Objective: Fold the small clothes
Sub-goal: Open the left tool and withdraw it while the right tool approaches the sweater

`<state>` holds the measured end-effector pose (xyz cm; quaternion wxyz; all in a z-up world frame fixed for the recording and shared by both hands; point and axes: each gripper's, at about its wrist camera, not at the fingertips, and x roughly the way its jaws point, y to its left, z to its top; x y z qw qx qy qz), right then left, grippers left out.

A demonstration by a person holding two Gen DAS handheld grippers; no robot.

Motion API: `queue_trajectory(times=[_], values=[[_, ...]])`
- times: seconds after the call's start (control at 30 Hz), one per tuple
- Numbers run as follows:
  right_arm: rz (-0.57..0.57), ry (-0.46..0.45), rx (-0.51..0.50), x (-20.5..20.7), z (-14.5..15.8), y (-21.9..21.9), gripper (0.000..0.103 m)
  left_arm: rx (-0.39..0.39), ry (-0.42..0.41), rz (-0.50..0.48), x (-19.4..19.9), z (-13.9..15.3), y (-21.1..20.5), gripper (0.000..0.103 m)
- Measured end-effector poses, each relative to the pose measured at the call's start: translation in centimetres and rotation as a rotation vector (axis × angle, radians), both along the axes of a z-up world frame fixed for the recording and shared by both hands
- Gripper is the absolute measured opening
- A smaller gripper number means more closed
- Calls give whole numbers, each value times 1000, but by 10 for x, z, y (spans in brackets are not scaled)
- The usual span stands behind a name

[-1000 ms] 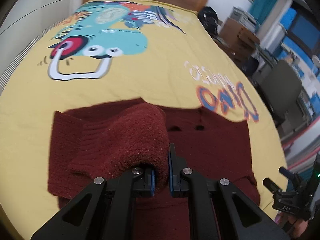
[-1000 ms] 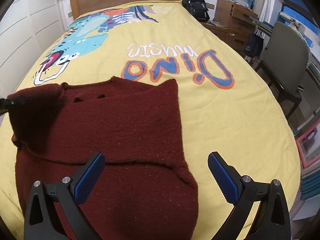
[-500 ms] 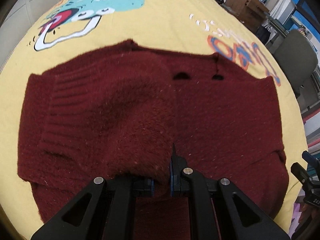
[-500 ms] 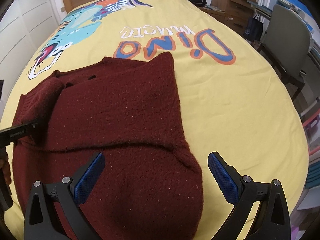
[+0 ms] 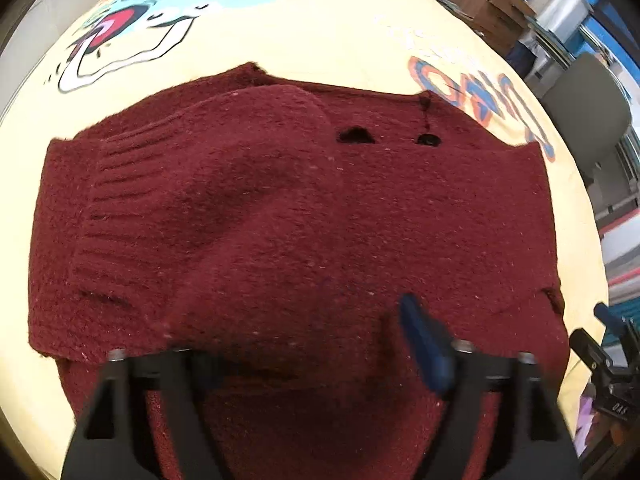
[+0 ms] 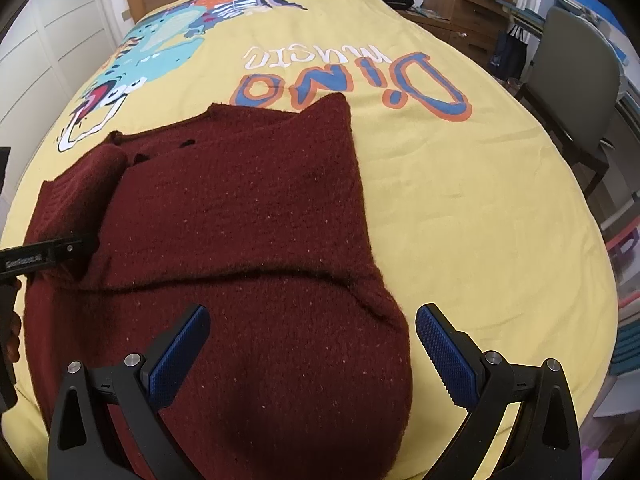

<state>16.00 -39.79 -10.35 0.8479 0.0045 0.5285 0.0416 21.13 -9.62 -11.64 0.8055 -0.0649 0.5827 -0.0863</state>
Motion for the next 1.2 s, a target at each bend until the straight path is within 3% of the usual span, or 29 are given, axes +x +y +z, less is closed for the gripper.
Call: queue_trajectory(times=[0.1,0.17,0.43,0.63,0.9,1.2], values=[[-2,2,8,-2,0,-1,102,37,1,-34,-3,0,-7,88],[-4,1,11,-2,-1,-2,102,35,11,-40,-6,0,-7,101],[-5,-1,20,-5,1,-2,102,41,3,-31,-27,13,17,102],[8,9,17,-6,-1,5,102,75,-2,20,-54,17,66,102],[44,22,-3,-5,-3,21,102,125,49,150,-76,-3,137,102],[104,32,-47,2,0,53,102,102,54,217,-63,-27,170,100]])
